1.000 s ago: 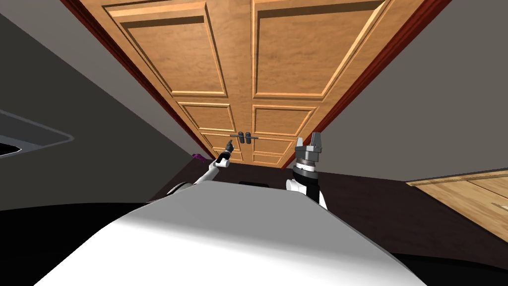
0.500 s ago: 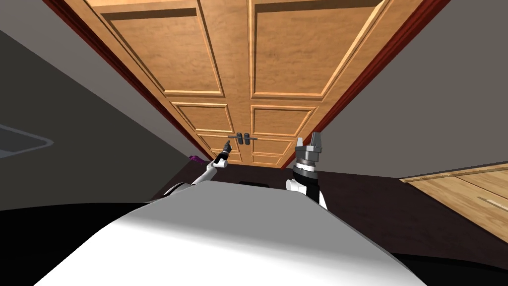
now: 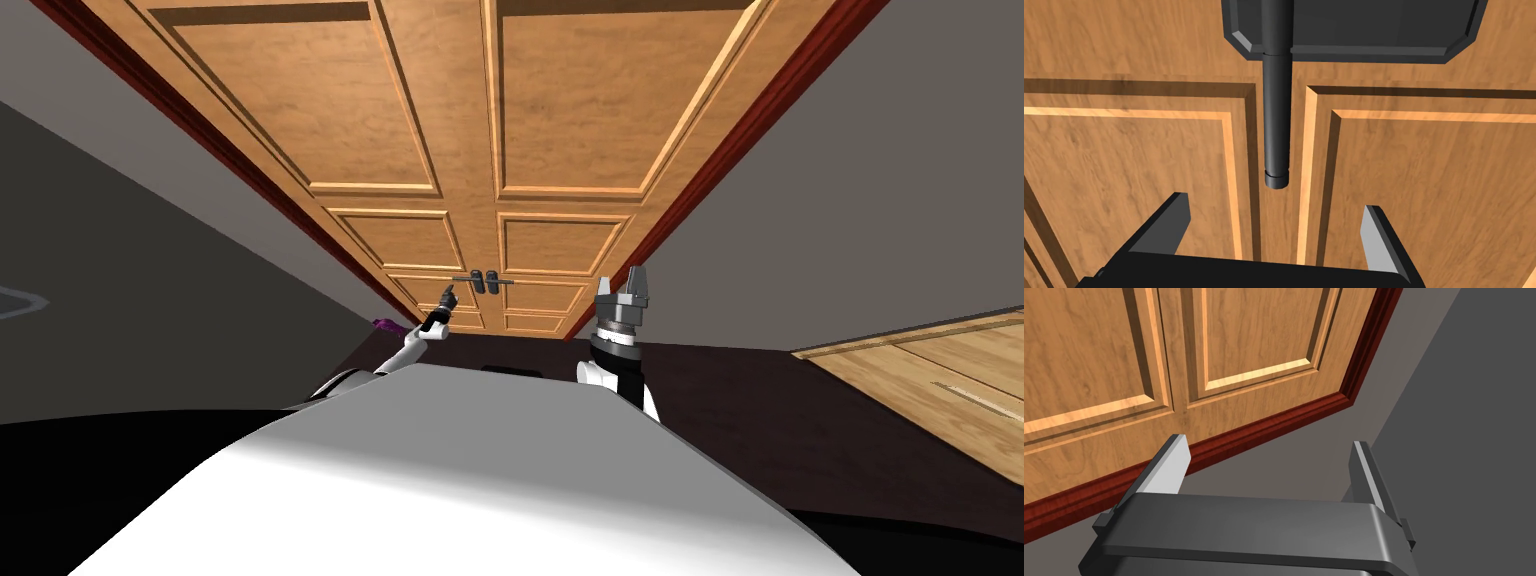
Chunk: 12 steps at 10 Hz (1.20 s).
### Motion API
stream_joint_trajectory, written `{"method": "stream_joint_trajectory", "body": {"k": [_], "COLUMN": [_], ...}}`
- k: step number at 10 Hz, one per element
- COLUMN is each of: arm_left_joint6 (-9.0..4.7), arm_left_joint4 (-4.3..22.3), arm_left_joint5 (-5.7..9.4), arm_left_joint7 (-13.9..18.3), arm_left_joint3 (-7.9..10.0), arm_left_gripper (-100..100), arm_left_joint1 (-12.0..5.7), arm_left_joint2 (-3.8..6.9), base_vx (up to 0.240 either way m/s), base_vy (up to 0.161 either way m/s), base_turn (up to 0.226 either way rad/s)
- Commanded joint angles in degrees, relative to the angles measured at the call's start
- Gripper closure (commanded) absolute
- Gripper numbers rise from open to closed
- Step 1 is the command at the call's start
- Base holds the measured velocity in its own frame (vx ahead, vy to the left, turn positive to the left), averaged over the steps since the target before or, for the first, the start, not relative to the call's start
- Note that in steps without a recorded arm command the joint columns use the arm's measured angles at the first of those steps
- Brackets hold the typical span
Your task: Pull the door open
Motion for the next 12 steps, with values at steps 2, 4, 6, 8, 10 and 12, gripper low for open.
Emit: {"method": "stream_joint_trajectory", "body": {"k": [2, 4, 6, 8, 10, 12], "arm_left_joint6": [-0.97, -1.89, -2.5, -2.2, -2.2, -2.2], "arm_left_joint4": [1.22, 2.07, 2.12, 1.99, 1.99, 1.99], "arm_left_joint5": [1.04, 1.52, 1.63, 1.6, 1.6, 1.6], "arm_left_joint7": [1.94, 3.17, 3.92, 3.62, 3.62, 3.62], "arm_left_joint3": [1.53, 1.9, 1.46, 1.65, 1.65, 1.65], "arm_left_gripper": [-100, -100, -100, 100, 100, 100], "arm_left_joint1": [1.25, 1.6, 1.29, 1.55, 1.55, 1.55], "arm_left_joint2": [3.09, 4.47, 4.58, 4.63, 4.63, 4.63], "base_vx": [0.148, 0.136, 0.195, 0.04, -0.029, -0.015], "base_vy": [-0.025, 0.008, -0.007, -0.008, 0.008, 0.0], "base_turn": [-0.155, -0.142, -0.212, -0.001, -0.007, 0.0]}}
